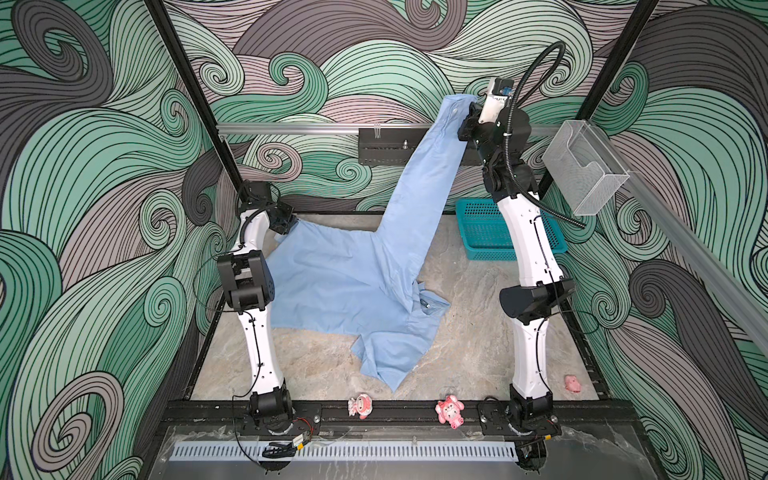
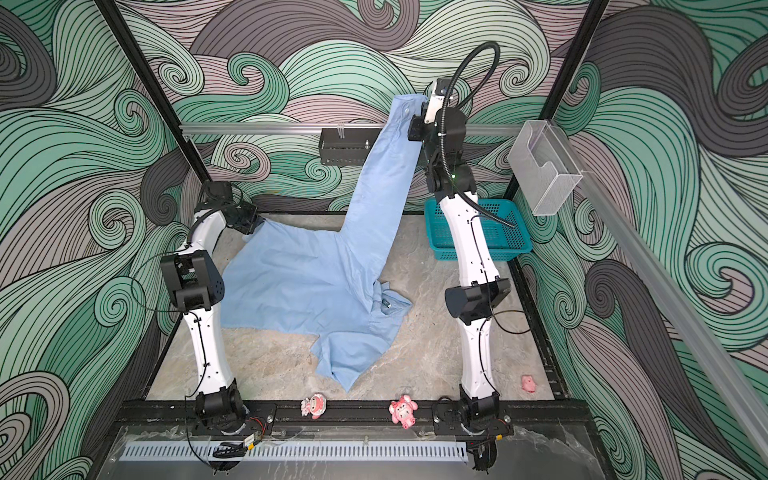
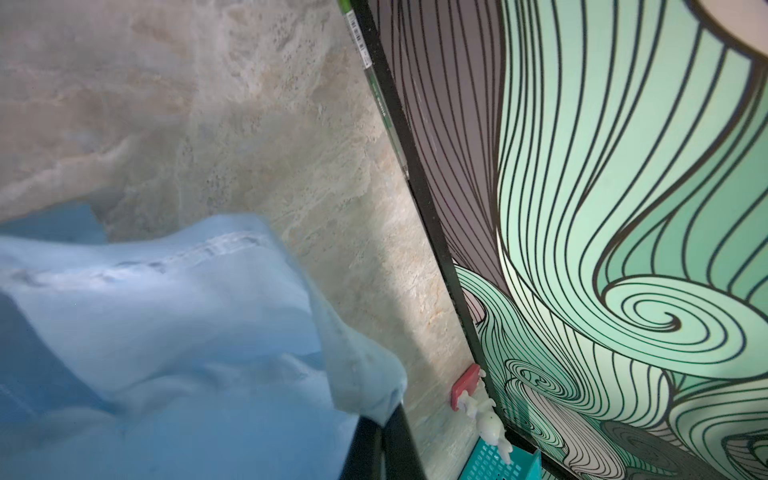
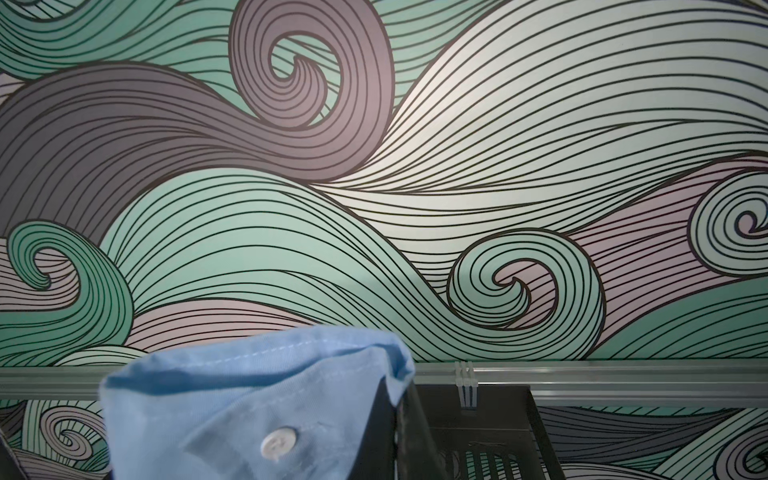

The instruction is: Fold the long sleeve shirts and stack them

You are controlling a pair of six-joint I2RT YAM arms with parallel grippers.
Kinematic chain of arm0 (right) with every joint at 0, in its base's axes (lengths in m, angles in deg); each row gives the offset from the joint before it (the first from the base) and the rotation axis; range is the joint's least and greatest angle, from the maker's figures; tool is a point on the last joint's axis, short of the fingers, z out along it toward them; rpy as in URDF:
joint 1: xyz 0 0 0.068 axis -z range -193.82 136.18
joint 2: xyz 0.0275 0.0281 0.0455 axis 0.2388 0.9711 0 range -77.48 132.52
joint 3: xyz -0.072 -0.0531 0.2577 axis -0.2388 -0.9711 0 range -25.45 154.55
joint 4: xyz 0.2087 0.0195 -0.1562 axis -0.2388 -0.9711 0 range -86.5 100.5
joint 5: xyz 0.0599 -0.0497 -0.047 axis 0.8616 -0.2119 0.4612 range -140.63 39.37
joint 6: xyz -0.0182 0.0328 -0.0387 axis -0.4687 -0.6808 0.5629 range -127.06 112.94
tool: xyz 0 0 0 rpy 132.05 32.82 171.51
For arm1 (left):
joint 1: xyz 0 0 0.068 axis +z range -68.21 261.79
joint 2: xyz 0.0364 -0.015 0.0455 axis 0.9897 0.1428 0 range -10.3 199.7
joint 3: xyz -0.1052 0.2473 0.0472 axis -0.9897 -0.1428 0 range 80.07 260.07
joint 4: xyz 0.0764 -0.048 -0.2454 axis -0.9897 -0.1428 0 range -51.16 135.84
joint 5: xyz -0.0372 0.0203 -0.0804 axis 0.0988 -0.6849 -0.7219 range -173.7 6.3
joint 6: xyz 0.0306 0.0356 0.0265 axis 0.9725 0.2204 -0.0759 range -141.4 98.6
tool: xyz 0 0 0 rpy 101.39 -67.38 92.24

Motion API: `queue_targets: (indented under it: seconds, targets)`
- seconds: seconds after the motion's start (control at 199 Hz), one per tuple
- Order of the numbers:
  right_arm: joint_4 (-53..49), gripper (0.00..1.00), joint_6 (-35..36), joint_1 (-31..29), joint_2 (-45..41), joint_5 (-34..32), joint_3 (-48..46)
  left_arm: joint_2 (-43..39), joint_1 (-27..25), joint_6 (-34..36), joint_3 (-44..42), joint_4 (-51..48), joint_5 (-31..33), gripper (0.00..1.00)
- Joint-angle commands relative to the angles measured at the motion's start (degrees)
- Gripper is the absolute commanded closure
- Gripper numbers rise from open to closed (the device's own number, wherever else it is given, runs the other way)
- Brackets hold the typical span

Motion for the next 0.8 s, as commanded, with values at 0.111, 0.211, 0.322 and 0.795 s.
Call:
queue_targets:
  seconds: [0.111, 0.211, 0.322, 0.795]
  targets:
    - [-4.4, 1.00, 2.3, -2.8, 0.8, 2.0, -1.4, 7.4, -1.1, -0.7, 9.2, 0.1, 1.5, 0.87]
    - [-7.8, 1.00, 3.7, -5.5, -2.2, 1.5, -7.8, 8.8, -1.2, -1.0, 9.5, 0.3, 0.9, 0.82]
    - [-4.2, 1.00, 2.5, -7.5, -9.0, 0.9, -22.0, 9.6, -1.2, -0.8, 9.4, 0.0, 0.6, 0.79]
    - [-0.3, 1.00, -1.5, -11.7, -15.1, 1.2, -50.8, -2.5, 0.0, 3.2, -1.4, -0.6, -2.3, 0.37]
